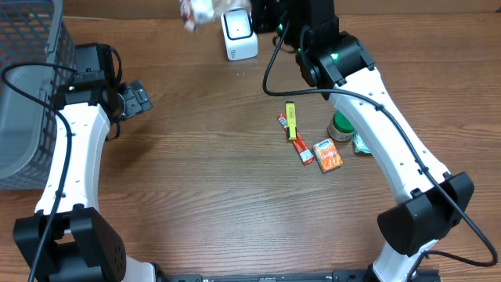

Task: Scan the item barcode
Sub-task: 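Lift the snack bag up toward the white scanner, then hold the snack bag in front of the white scanner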

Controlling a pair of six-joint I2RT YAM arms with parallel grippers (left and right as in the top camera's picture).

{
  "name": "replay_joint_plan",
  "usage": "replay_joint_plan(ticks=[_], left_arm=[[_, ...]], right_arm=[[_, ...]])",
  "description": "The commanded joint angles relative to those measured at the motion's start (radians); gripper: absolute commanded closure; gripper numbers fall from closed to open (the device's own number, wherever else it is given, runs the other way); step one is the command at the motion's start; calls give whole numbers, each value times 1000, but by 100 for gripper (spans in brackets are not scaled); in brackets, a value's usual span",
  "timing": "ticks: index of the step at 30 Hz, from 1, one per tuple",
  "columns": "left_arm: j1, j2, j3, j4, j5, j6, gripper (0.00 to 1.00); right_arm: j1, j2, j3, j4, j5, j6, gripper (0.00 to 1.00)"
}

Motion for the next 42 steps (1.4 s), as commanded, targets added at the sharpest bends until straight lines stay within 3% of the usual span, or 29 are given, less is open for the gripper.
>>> replay_joint_plan(ticks=[1,6,18,31,35,42], left_arm=[[-7,-14,14,1,8,19,0],[-7,-14,14,1,8,19,0],[-7,-14,14,1,8,19,0],[-7,-14,14,1,8,19,0],[-7,-14,14,1,8,19,0],[-7,-14,14,1,8,19,0]], right_arm=[[1,64,0,97,230,-87,96],[1,183,0,271,485,-126,96],[24,451,0,615,648,-369,96],[63,501,0,649,674,-570,96],[58,504,0,724,760,-576,96],[53,536,0,710,779,-576,96]])
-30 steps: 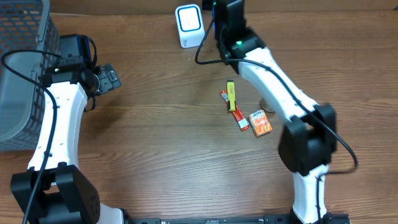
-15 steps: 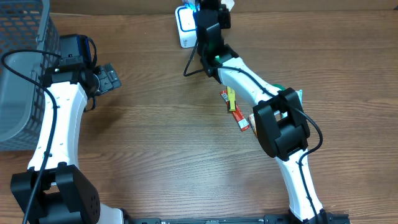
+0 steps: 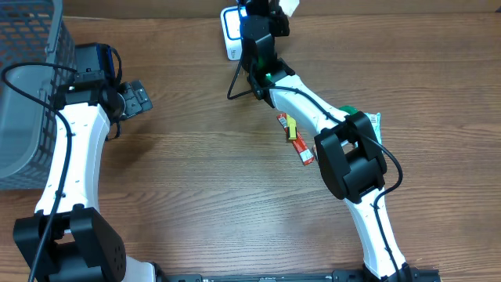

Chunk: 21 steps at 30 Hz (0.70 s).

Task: Scan the item barcode
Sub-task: 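Hold the snack bag in front of the white scanner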

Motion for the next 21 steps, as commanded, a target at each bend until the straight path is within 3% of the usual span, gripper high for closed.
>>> replay_joint_plan(ticks=[1,21], left_arm=[[-7,-14,14,2,5,19,0],[-7,-14,14,2,5,19,0]], right_arm=[[-4,38,5,7,29,-7,96],[73,51,5,-77,29,-48,96]])
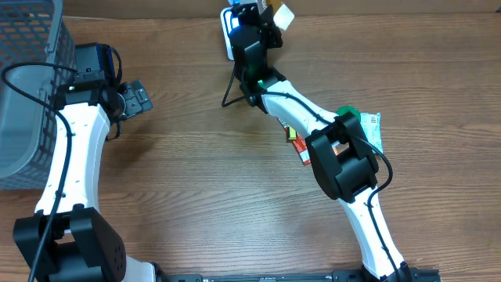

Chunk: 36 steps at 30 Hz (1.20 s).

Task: Scan the item barcode
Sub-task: 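Hold the snack bag in front of the white scanner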

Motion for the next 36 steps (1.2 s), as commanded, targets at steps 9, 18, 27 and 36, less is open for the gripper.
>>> replay_joint_plan(ticks=[9,18,27,36], left_arm=[[-6,-13,14,2,5,19,0],[-7,-14,14,2,5,19,0],[-6,-14,14,2,5,19,0],[-7,-13,14,2,5,19,0]], right_arm=[[57,8,5,-91,-10,-70,96],[61,8,5,-139,0,-71,96],[63,-2,8,-67,60,-98,96],[62,-179,8,-171,72,-88,97]])
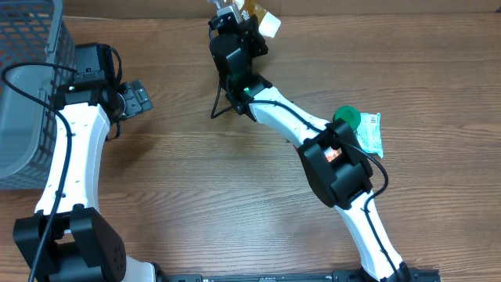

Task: Scan the item barcode
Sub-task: 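Hold the snack bag in front of the white scanner, then carry the snack bag right and release it beside the sausage sticks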

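My right arm reaches across to the far middle of the table. Its gripper is shut on a small white packet with a brownish end, held up at the top edge of the overhead view. The white barcode scanner is hidden under the right wrist. My left gripper rests at the left of the table, far from the packet, with nothing in it. Its jaws cannot be made out from above.
A grey mesh basket stands at the far left edge. A green-lidded jar and a green-and-white packet lie to the right of the right arm. An orange box peeks out under that arm.
The right gripper has moved left with the white packet, from just right of the scanner to over it. The scanner's blue-lit top no longer shows. The left arm has not moved.
At first the right gripper held the packet at the far edge, left of the scanner. Then the arm stood swung round with the packet to the scanner's right. It then held the packet lower and closer, and now holds it over the scanner. The left arm stayed still.
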Controlling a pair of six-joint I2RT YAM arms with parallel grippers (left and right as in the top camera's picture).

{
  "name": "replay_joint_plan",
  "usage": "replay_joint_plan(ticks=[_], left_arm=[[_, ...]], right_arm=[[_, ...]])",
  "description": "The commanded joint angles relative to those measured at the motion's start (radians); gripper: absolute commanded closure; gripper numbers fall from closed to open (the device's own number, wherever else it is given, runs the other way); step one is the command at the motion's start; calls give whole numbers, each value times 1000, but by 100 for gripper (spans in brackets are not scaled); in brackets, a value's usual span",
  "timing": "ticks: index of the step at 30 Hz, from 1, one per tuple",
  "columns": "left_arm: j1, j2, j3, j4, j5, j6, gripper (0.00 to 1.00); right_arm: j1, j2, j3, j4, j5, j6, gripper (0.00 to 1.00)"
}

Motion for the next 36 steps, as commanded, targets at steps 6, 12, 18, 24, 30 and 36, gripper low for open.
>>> replay_joint_plan(ticks=[6,12,18,24,30,36], left_arm=[[-7,-13,14,2,5,19,0],[-6,-13,14,2,4,19,0],[-6,-13,14,2,4,19,0],[-7,-13,14,2,5,19,0],[-6,-13,14,2,5,19,0],[-6,-13,14,2,4,19,0]], right_arm=[[-1,-278,3,-461,-100,182,97],[-22,-359,3,-966,-543,349,96],[-61,-343,3,-1345,-1005,349,96],[-103,-338,2,-1413,-1005,349,39],[-158,-338,2,-1419,-1006,349,0],[-185,-338,2,-1415,-1006,349,0]])
